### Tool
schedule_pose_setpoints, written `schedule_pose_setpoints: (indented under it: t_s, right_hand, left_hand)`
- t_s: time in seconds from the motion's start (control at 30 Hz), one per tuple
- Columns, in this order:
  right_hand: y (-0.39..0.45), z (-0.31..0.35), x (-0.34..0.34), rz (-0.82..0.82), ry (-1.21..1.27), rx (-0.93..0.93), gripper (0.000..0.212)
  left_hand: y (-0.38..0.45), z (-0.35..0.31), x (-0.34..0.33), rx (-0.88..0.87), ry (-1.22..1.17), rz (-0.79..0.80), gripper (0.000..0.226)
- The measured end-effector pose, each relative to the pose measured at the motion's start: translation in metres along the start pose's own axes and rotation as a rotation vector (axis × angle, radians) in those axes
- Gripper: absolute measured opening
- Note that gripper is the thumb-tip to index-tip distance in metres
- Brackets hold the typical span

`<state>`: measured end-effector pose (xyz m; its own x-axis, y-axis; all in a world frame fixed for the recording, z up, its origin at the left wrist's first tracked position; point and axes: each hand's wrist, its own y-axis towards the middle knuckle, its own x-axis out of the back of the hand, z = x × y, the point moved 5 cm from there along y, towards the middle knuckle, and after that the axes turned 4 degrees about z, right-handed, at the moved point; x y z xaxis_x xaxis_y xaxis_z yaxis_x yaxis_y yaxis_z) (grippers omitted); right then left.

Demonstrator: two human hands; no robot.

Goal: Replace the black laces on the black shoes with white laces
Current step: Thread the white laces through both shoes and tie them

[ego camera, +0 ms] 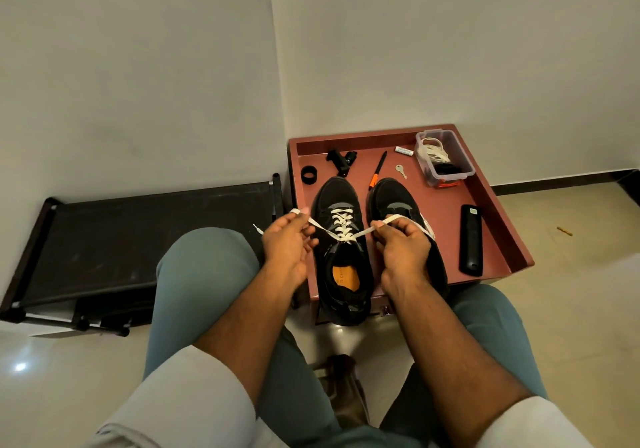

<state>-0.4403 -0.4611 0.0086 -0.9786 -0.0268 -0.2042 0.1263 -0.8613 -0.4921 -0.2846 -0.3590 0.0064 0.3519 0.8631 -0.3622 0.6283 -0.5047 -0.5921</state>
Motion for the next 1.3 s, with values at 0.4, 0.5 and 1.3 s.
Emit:
schedule_pose_setpoints:
  t_s: [0.4,0.5,1.3]
  right_hand:
    - [-0.062,0.113,-0.049,0.36,-0.205,0.482,0.029]
    - [-0.077,0.141,-0.061,0.432,-0.175,0.532,0.021]
    - [-0.146,0.256,-0.079,0.569,-0.193,0.882,0.042]
  left_hand:
    - [-0.063,-0.13,-0.051,-0.42,0.486,0.333,0.014]
    - [-0.088,-0.154,-0.077,-0.521,0.614,0.424,0.01]
    - [-0.176,-0.226,-0.141,-0.79,0.699,0.551,0.014]
